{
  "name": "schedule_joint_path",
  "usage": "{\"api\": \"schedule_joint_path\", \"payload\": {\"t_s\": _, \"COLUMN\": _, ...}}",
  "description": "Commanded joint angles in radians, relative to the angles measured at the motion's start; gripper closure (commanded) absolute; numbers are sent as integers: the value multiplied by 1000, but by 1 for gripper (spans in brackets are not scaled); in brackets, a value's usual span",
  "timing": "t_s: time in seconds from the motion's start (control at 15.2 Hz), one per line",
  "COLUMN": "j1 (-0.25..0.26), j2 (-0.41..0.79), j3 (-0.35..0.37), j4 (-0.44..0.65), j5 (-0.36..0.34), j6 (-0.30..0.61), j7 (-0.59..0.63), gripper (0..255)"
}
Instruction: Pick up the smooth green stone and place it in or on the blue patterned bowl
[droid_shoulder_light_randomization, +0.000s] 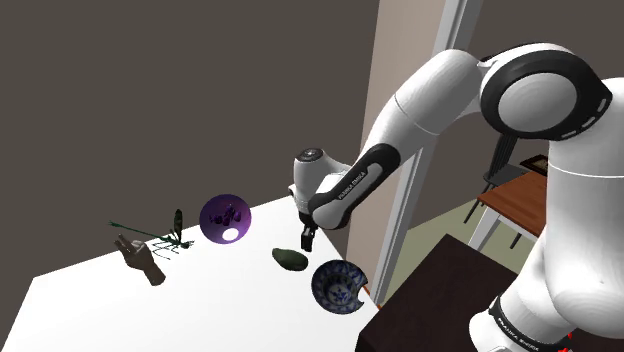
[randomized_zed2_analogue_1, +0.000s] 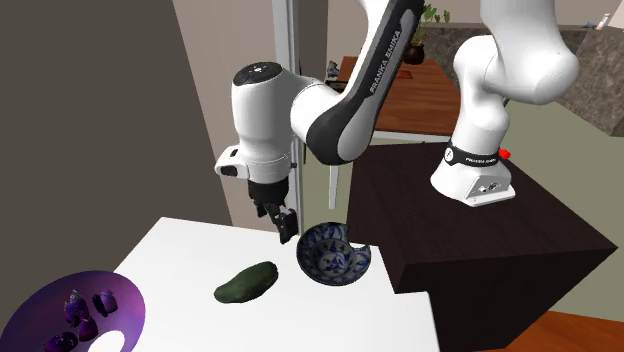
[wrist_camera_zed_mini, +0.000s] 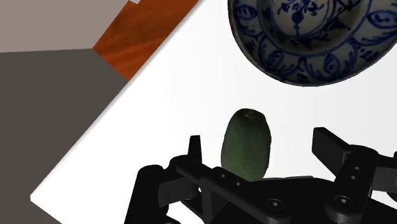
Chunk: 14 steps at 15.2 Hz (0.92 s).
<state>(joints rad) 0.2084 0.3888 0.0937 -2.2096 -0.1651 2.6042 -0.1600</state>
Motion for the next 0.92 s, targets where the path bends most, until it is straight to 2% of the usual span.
{"api": "schedule_joint_path", "payload": {"t_s": 0.0, "j1": 18, "j2": 80, "j3": 0, "j4": 65, "j5": -17, "j6": 23, "j7": 5, "gripper": 0}}
{"api": "schedule_joint_path", "payload": {"t_s": 0.33, "j1": 61, "j2": 260, "j3": -2, "j4": 233, "j5": -50, "j6": 56, "j7": 4, "gripper": 0}}
{"api": "schedule_joint_path", "payload": {"t_s": 0.86, "j1": 74, "j2": 366, "j3": -19, "j4": 286, "j5": -64, "j6": 111, "j7": 13, "gripper": 0}}
